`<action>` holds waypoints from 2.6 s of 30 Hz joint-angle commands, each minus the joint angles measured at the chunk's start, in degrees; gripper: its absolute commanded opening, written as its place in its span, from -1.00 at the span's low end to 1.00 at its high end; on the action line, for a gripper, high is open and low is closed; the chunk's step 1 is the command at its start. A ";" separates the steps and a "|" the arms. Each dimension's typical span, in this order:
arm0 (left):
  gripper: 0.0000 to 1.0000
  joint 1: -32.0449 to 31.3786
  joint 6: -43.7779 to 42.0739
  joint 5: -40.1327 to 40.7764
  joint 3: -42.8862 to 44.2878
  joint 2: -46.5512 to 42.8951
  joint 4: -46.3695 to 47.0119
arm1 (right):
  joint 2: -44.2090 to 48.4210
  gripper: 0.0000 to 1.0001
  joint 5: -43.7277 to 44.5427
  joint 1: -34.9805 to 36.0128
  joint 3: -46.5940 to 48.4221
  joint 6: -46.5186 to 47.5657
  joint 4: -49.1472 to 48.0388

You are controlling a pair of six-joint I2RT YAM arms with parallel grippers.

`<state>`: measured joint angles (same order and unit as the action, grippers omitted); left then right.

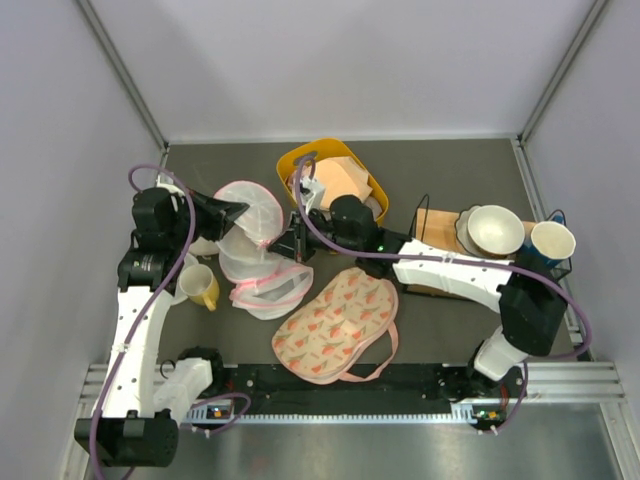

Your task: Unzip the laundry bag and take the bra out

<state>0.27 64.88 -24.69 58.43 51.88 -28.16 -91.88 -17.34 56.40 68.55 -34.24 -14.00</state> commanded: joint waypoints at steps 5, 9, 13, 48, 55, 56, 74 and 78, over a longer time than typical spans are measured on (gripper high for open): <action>-1.00 1.48 -0.37 -4.58 0.98 0.50 3.73 | 5.56 -1.00 0.82 -2.70 -5.88 3.64 1.69; -1.00 2.01 -2.12 -7.74 1.59 2.78 3.38 | 7.23 -1.00 -3.73 -2.70 -8.96 5.94 4.15; -1.00 1.84 -2.04 -11.08 -1.38 4.37 3.29 | 8.38 -1.00 -3.58 -1.03 -9.23 8.65 6.52; -1.00 -8.10 -17.42 14.58 24.45 10.70 -24.48 | 3.11 0.02 9.61 4.77 5.54 3.74 5.04; -1.00 -8.27 -17.42 14.49 24.62 10.79 -24.48 | 0.12 0.02 6.71 6.00 6.42 2.86 4.60; -1.00 -8.27 -17.42 14.41 24.62 10.79 -24.48 | -0.23 0.02 6.71 6.17 6.50 2.77 4.51; -1.00 -8.27 -17.60 14.14 22.78 9.65 -24.22 | -1.64 -0.16 6.45 6.26 8.53 1.19 3.54; -1.00 -8.27 -17.60 14.23 22.69 9.38 -24.22 | -1.91 -0.30 6.53 6.26 8.70 1.02 3.72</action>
<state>-7.70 47.92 -10.81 81.19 63.09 -54.87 -93.49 -10.66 62.11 73.65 -32.73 -8.23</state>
